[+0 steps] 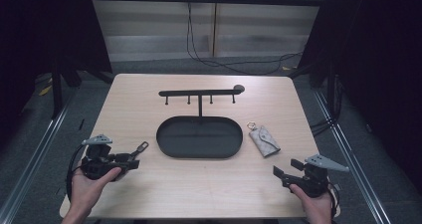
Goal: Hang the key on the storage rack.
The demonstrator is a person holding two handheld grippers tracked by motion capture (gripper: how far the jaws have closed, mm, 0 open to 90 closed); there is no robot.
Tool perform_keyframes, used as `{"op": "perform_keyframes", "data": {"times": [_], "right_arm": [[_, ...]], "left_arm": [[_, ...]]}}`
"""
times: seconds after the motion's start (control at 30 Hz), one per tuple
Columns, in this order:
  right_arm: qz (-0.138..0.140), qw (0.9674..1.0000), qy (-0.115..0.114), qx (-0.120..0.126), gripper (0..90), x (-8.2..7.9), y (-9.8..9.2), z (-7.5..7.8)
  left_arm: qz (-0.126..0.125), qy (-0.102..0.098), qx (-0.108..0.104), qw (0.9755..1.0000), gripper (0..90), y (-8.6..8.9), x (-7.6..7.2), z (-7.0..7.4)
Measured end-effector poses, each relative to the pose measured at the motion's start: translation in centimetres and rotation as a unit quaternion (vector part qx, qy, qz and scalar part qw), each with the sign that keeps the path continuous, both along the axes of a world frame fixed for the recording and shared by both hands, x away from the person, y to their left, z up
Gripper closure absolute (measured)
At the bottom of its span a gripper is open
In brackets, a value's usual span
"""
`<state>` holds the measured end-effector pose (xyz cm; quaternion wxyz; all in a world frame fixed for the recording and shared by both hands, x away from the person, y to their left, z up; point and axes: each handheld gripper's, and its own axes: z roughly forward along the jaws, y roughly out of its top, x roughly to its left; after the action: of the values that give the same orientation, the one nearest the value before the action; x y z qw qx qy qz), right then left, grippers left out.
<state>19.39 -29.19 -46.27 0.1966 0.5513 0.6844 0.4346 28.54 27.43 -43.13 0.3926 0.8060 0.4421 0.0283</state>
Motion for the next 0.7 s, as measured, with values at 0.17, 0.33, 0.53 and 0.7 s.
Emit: {"op": "perform_keyframes", "data": {"times": [0.17, 0.33, 0.53, 0.7], "right_arm": [[0.006, 1.0, 0.003, -0.005, 21.8, 0.1, 0.2, -0.1], [0.011, 0.9999, 0.012, -0.005, 20.3, 0.2, 0.2, -0.2], [0.019, 0.9997, 0.013, -0.006, 19.9, 0.3, 0.4, -0.2], [0.02, 0.9997, 0.012, -0.006, 19.5, 0.3, 0.4, -0.2]], "left_arm": [[0.001, -0.001, 0.02, 0.9998, 44.4, 0.1, 1.1, 0.9], [-0.003, 0.003, 0.036, 0.9994, 45.8, 0.0, 1.7, 0.9], [0.005, 0.019, 0.043, 0.9989, 46.5, 0.2, 2.7, 0.9], [0.007, 0.026, 0.05, 0.9984, 46.5, 0.0, 3.4, 1.4]]}}
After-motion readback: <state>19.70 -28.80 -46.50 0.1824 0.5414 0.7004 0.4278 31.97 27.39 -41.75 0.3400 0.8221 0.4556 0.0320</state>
